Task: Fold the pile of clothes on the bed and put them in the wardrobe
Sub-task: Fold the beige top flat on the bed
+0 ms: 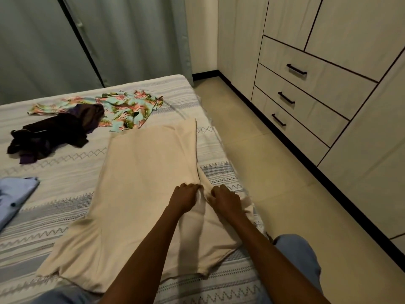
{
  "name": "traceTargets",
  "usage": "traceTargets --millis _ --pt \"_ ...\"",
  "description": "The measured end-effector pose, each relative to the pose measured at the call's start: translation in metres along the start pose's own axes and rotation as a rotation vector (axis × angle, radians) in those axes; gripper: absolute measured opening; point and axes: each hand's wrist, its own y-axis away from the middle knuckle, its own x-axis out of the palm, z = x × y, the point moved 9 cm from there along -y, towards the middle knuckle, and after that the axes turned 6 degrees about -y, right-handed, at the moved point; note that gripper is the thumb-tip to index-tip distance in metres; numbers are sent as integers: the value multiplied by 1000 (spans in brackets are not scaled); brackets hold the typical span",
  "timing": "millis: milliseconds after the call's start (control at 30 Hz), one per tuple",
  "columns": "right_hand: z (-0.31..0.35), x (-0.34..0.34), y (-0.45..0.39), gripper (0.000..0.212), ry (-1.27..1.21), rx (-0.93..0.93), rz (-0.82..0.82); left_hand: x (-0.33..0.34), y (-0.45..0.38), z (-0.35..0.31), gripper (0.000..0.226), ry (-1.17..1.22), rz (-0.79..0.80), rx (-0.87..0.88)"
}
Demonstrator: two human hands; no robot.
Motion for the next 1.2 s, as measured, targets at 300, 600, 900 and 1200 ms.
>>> traceTargets --millis 300,600,900,1200 --pt "-13 -16 -7 61 -45 35 24 -32 -36 -29 17 -275 -179 216" --pt "-79 -44 -24 24 -457 293 7 -50 -89 -52 30 348 -17 269" --pt "-127 -30 -20 31 -279 413 -20 -4 -112 -70 53 313 112 232" --pt "-150 -63 -25 26 -916 358 -111 -18 -111 -93 23 123 -93 343"
